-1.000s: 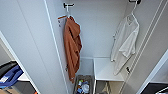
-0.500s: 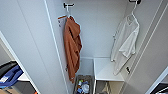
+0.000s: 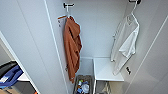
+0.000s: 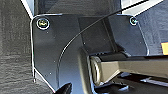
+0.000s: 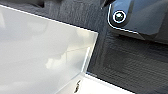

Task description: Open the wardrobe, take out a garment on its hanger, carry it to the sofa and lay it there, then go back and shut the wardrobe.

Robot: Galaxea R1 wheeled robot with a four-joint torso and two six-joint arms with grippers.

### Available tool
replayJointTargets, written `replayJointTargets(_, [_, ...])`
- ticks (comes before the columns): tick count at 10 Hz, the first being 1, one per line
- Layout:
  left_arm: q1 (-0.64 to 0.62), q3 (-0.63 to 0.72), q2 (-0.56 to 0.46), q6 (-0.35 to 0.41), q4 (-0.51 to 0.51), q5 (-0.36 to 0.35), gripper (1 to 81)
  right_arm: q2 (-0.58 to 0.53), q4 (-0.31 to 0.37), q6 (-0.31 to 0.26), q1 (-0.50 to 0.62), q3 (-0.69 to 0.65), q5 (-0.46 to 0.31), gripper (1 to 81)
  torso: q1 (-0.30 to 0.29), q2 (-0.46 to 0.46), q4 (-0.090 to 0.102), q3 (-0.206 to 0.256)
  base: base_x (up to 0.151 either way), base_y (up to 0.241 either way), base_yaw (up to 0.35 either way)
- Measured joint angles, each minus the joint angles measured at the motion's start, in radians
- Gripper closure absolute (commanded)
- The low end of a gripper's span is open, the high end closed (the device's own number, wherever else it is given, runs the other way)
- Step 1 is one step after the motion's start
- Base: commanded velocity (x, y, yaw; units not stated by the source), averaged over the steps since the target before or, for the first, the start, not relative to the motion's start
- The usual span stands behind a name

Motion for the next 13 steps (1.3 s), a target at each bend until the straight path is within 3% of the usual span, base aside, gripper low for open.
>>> replayJointTargets(2, [0.000,0.000,0.000,0.000,0.000,0.000,1.0,-0.047,0.092,0.000,-0.021,0.090,0.248,1.0,0.000,0.000,0.000,0.000,0.000,0.000,0.000])
replayJointTargets(3, [0.000,0.000,0.001,0.000,0.000,0.000,1.0,-0.090,0.149,0.000,-0.030,0.149,0.333,1.0,0.000,0.000,0.000,0.000,0.000,0.000,0.000])
replayJointTargets(6, [0.000,0.000,0.005,0.000,0.000,-0.003,1.0,-0.250,0.248,0.000,-0.111,0.286,0.452,1.0,0.000,0.000,0.000,0.000,0.000,0.000,0.000])
replayJointTargets(9, [0.009,0.000,0.002,0.000,-0.002,-0.001,1.0,-0.271,0.284,-0.002,-0.276,0.346,0.535,1.0,0.000,0.000,0.000,0.000,0.000,0.000,0.000])
replayJointTargets(13, [0.010,0.000,-0.006,-0.007,-0.002,-0.001,1.0,-0.199,0.348,0.001,-0.369,0.184,0.582,1.0,0.000,0.000,0.000,0.000,0.000,0.000,0.000])
